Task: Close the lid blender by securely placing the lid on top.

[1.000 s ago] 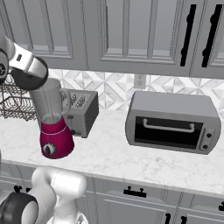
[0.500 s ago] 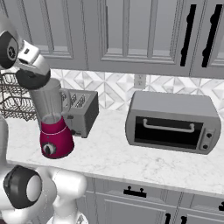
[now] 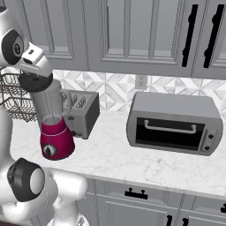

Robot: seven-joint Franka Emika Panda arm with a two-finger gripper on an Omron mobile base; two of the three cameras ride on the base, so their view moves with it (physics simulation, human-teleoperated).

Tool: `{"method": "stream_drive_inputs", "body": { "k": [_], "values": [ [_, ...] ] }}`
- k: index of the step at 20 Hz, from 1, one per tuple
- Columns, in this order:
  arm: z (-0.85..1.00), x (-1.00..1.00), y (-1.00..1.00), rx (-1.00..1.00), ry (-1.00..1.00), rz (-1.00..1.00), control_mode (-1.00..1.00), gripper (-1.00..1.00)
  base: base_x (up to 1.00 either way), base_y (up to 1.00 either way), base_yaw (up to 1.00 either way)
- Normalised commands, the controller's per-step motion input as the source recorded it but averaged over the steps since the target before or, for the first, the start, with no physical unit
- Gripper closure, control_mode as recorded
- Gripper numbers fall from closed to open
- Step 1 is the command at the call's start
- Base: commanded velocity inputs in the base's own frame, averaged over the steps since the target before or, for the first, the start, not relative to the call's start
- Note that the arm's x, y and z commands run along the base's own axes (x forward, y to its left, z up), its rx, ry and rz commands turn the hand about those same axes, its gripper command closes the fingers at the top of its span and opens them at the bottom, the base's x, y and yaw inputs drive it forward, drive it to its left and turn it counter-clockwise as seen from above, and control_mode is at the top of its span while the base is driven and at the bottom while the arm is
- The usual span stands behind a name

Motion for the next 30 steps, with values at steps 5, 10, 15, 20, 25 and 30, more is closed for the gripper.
{"method": "stream_drive_inputs", "body": {
  "k": [5,10,15,20,25,30],
  "values": [
    [0.00,0.14,0.03,0.00,0.00,0.00,-1.00,1.00,0.00,0.00,0.00],
    [0.00,0.13,0.06,0.00,0.00,0.00,-1.00,1.00,0.00,0.00,0.00],
    [0.00,0.12,0.01,0.00,0.00,0.00,-1.00,1.00,0.00,0.00,0.00],
    [0.00,0.03,0.01,0.00,0.00,0.00,-1.00,1.00,0.00,0.00,0.00],
    [0.00,0.00,0.02,0.00,0.00,0.00,-1.00,1.00,0.00,0.00,0.00],
    [0.00,0.03,0.09,0.00,0.03,0.00,-1.00,1.00,0.00,0.00,0.00]
  ]
}}
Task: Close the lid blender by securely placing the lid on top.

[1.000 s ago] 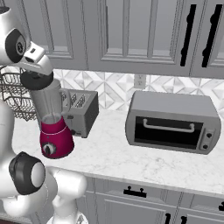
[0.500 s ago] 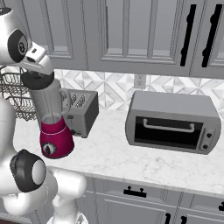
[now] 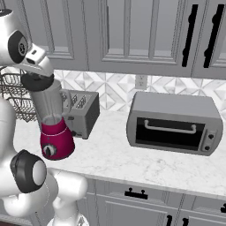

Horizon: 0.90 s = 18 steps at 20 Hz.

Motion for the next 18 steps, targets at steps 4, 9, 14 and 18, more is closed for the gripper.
{"method": "stream_drive_inputs", "body": {
  "k": [4,9,14,18],
  "values": [
    [-0.07,0.06,0.14,0.00,0.04,0.00,-1.00,1.00,0.00,0.00,0.00],
    [-0.02,0.10,0.03,-0.02,0.00,0.00,-1.00,1.00,0.00,0.00,0.00],
    [-0.01,0.20,0.00,-0.04,0.00,0.00,-1.00,1.00,0.00,0.00,0.00],
    [-0.17,0.20,0.00,-0.04,0.00,0.00,-1.00,1.00,0.00,0.00,0.00]
  ]
}}
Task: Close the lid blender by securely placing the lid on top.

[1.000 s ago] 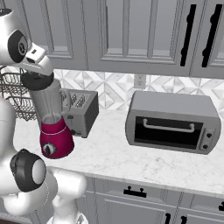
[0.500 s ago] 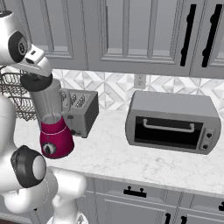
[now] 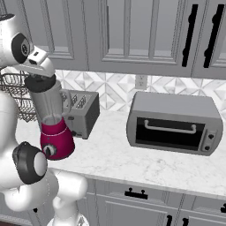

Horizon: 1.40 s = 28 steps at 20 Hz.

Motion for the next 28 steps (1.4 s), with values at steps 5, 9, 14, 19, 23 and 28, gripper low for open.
{"method": "stream_drive_inputs", "body": {
  "k": [5,9,14,19,23,28],
  "values": [
    [-0.21,0.18,0.04,-0.02,0.00,0.00,-1.00,1.00,0.00,0.00,0.00],
    [-0.07,0.23,0.10,0.00,0.00,0.00,-1.00,1.00,0.00,0.00,0.00],
    [0.00,0.08,0.10,0.00,-0.04,0.00,-1.00,1.00,0.00,0.00,0.00],
    [0.00,0.05,0.03,-0.01,-0.11,0.00,-1.00,1.00,0.00,0.00,0.00],
    [-0.02,0.15,0.00,-0.01,-0.15,0.00,-1.00,1.00,0.00,0.00,0.00],
    [-0.11,0.28,0.00,0.00,-0.05,0.00,-1.00,1.00,0.00,0.00,0.00]
  ]
}}
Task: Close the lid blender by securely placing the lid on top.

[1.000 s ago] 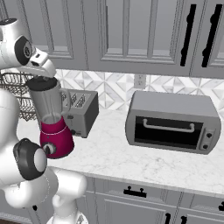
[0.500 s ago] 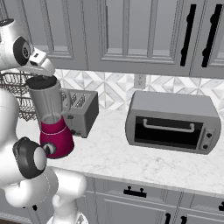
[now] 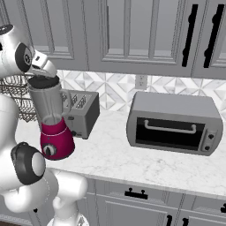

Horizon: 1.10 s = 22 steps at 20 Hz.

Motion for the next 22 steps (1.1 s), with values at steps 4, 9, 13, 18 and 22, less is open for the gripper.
{"method": "stream_drive_inputs", "body": {
  "k": [4,9,13,18,22],
  "values": [
    [-0.26,0.09,0.00,0.00,0.00,0.00,-1.00,1.00,0.00,0.00,0.00],
    [-0.22,-0.21,0.00,0.00,0.00,0.00,-1.00,1.00,0.00,0.00,0.00],
    [-0.14,-0.19,0.00,0.00,0.00,0.01,-1.00,1.00,0.00,0.00,0.00],
    [-0.04,-0.01,0.00,0.00,0.00,0.00,-1.00,1.00,0.00,0.00,0.00],
    [0.00,0.00,0.00,0.00,0.00,0.00,-1.00,1.00,0.00,0.00,0.00]
  ]
}}
